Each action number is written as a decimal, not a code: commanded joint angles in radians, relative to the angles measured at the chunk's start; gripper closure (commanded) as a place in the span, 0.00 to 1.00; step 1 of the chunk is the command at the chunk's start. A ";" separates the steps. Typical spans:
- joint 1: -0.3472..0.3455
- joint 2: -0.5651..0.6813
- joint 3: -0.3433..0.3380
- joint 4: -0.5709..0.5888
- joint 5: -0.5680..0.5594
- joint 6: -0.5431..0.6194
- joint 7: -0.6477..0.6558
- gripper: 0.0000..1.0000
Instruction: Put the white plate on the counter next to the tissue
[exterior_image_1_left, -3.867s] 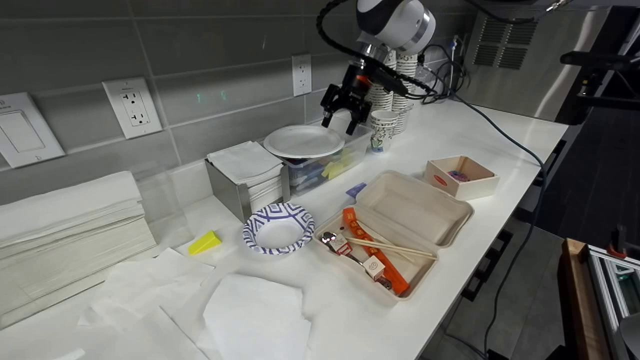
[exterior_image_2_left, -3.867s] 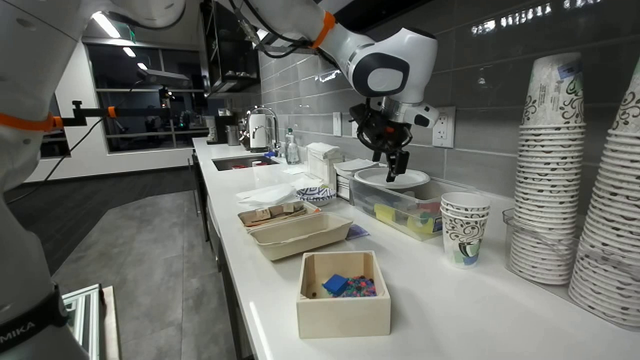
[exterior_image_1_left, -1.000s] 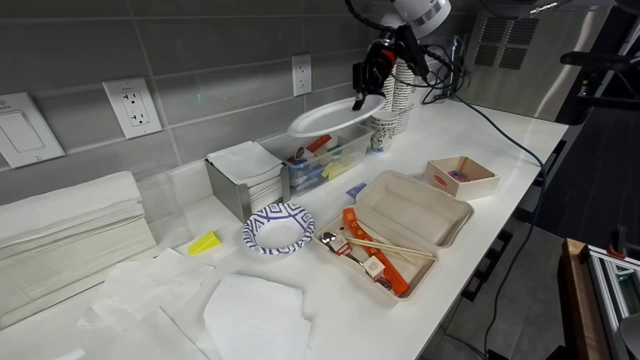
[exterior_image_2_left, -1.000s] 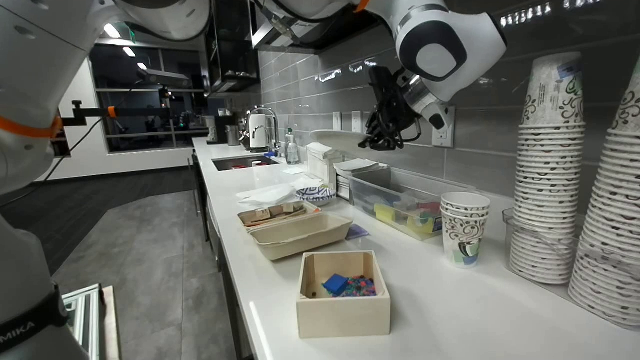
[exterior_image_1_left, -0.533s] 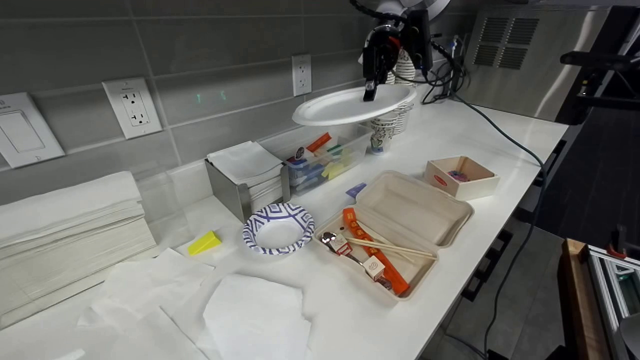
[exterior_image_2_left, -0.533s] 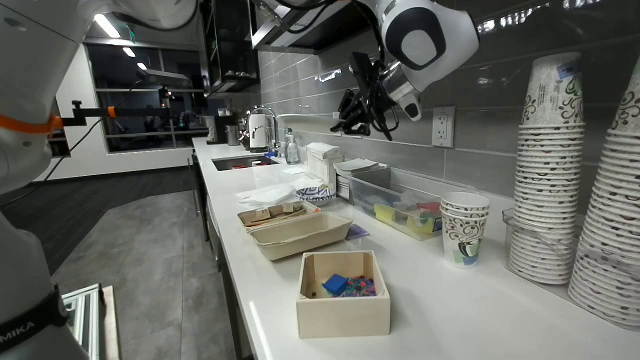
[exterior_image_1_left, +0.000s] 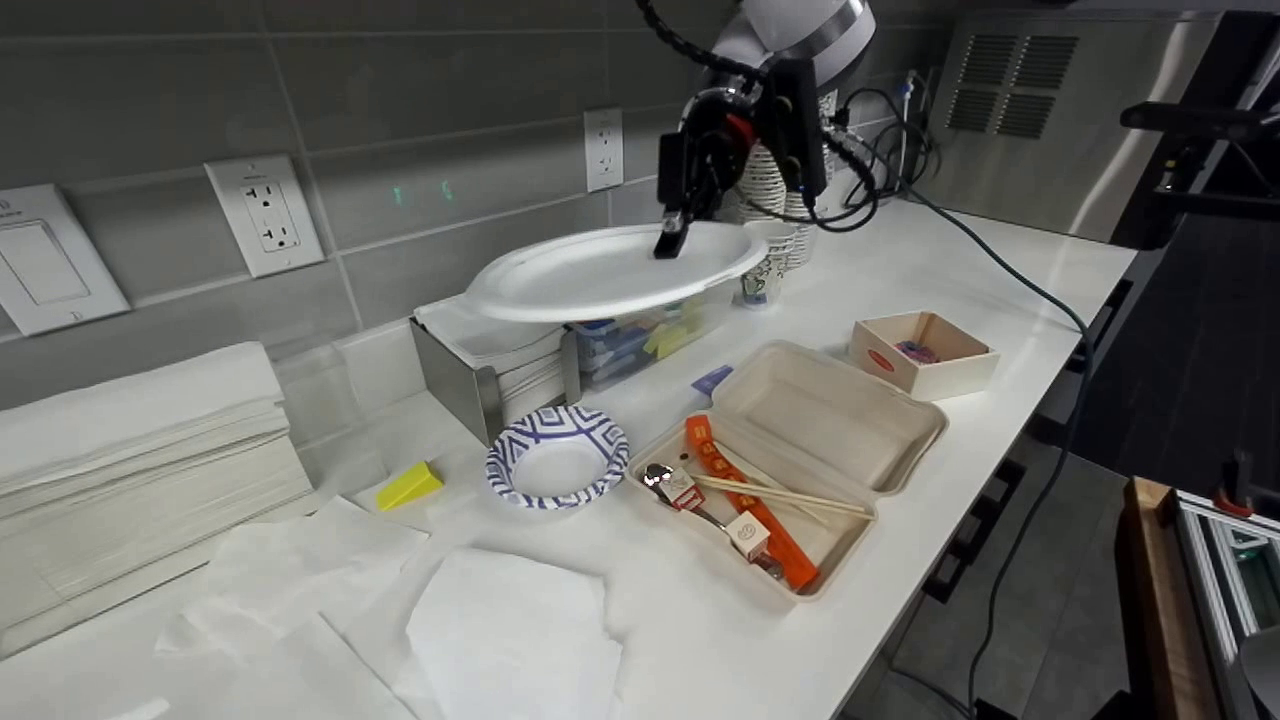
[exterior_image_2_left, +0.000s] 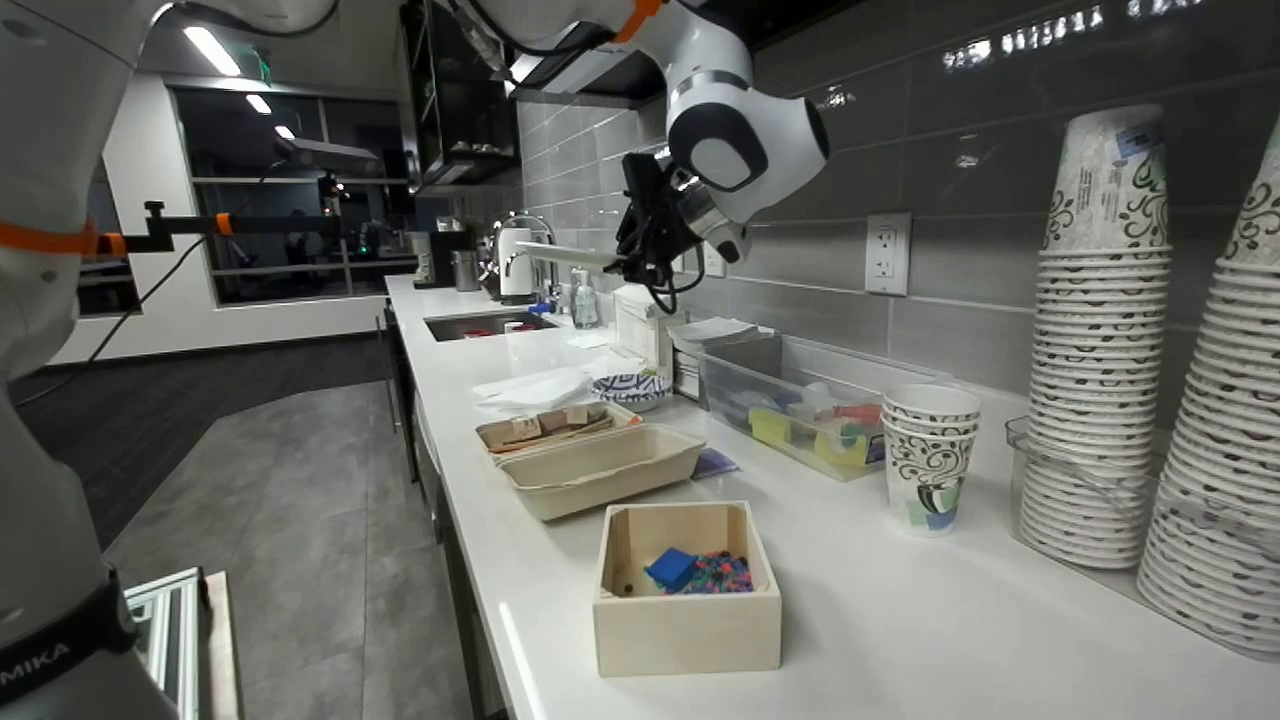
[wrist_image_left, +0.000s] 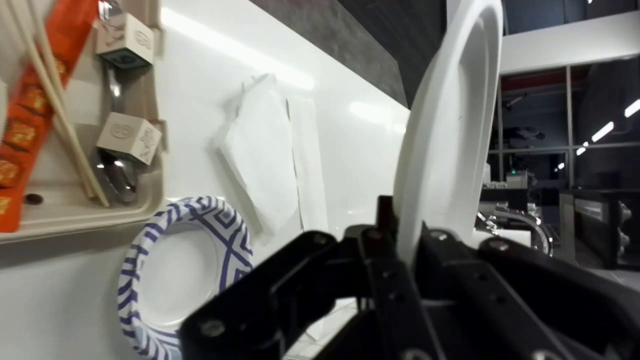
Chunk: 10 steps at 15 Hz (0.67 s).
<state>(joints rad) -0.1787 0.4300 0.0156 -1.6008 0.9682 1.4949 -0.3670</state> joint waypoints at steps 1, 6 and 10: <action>0.083 -0.089 0.017 -0.207 0.140 0.215 -0.027 0.99; 0.205 -0.144 0.087 -0.389 0.356 0.530 -0.177 0.99; 0.254 -0.111 0.103 -0.371 0.392 0.616 -0.206 0.95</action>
<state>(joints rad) 0.0633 0.3194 0.1342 -1.9732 1.3592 2.1169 -0.5743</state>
